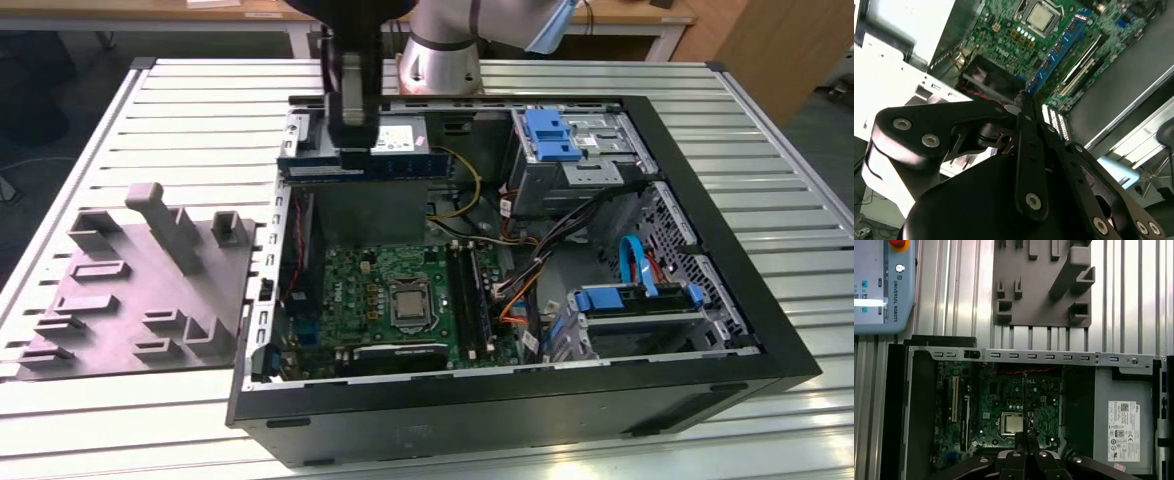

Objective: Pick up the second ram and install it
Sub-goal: 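Pick up the second ram and move it above second insertion slot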

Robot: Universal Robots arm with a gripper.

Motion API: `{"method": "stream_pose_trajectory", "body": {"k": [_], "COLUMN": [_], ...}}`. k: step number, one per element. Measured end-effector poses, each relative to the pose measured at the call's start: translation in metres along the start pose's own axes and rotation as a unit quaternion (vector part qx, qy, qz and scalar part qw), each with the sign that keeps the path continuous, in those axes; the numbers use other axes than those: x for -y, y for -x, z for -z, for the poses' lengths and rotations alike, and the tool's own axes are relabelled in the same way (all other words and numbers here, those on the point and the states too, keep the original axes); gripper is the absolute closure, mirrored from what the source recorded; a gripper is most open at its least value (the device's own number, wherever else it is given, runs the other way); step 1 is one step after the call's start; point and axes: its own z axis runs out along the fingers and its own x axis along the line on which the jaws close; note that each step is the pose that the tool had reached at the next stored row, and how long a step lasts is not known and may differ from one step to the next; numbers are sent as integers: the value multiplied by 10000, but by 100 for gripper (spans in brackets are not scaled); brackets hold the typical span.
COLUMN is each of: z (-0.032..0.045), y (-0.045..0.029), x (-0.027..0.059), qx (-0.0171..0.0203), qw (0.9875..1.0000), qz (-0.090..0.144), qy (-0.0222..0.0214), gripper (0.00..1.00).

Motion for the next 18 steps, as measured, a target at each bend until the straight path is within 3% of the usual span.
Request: {"method": "stream_pose_trajectory", "body": {"k": [11,18], "z": [22,26], "y": [-7,-8], "x": [364,427], "qx": [0,0], "qw": [10000,10000], "qz": [-1,-2], "qy": [10,10], "gripper": [88,88]}}
